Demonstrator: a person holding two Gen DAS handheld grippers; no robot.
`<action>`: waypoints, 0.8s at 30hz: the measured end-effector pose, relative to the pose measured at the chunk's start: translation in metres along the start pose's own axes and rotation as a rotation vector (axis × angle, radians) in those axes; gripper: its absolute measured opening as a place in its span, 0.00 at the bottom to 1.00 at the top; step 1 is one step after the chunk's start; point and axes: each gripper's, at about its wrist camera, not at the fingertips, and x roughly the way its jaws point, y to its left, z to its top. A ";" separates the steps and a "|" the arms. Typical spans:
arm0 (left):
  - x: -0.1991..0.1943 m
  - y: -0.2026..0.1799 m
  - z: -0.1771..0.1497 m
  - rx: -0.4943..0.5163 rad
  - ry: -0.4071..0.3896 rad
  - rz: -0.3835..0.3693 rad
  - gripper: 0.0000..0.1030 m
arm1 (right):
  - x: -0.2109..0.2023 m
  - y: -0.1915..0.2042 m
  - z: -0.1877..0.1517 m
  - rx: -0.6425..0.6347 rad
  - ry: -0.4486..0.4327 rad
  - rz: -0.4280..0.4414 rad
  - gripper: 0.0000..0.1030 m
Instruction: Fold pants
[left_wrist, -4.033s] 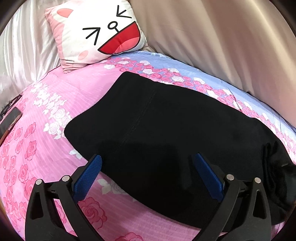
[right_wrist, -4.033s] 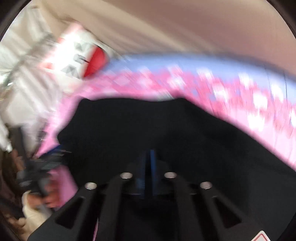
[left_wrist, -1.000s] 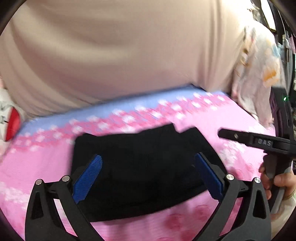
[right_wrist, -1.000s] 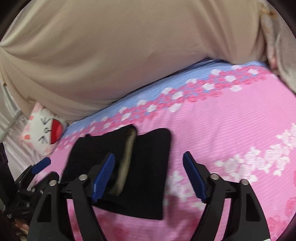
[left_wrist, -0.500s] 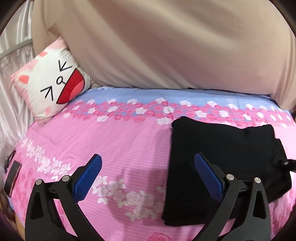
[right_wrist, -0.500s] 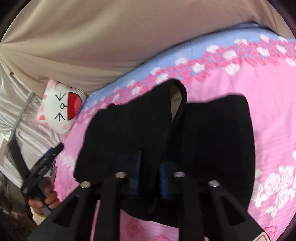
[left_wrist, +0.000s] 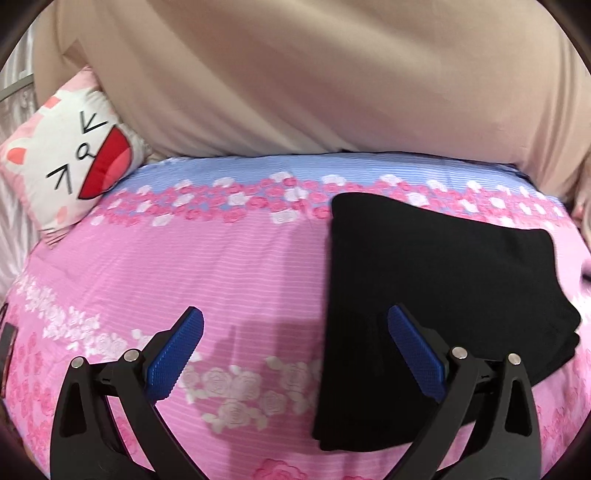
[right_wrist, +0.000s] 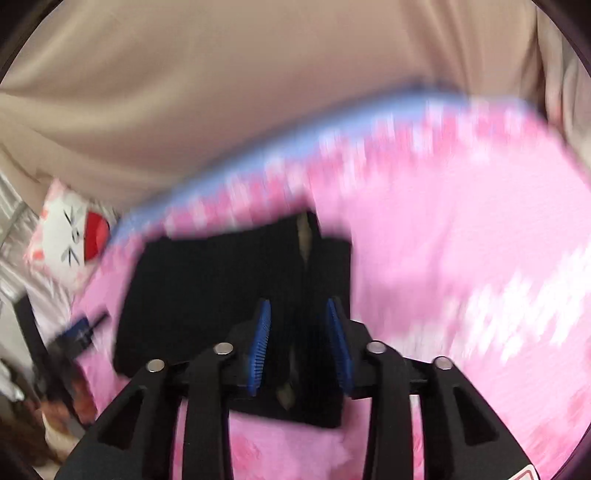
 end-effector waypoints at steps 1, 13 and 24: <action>0.002 -0.003 -0.002 0.007 0.000 -0.012 0.95 | -0.003 0.013 0.011 -0.040 -0.013 0.027 0.52; 0.028 -0.010 -0.033 -0.026 0.081 -0.153 0.95 | 0.195 0.222 0.079 -0.401 0.390 0.249 0.52; 0.033 -0.007 -0.039 -0.063 0.079 -0.181 0.96 | 0.272 0.239 0.085 -0.521 0.372 -0.029 0.07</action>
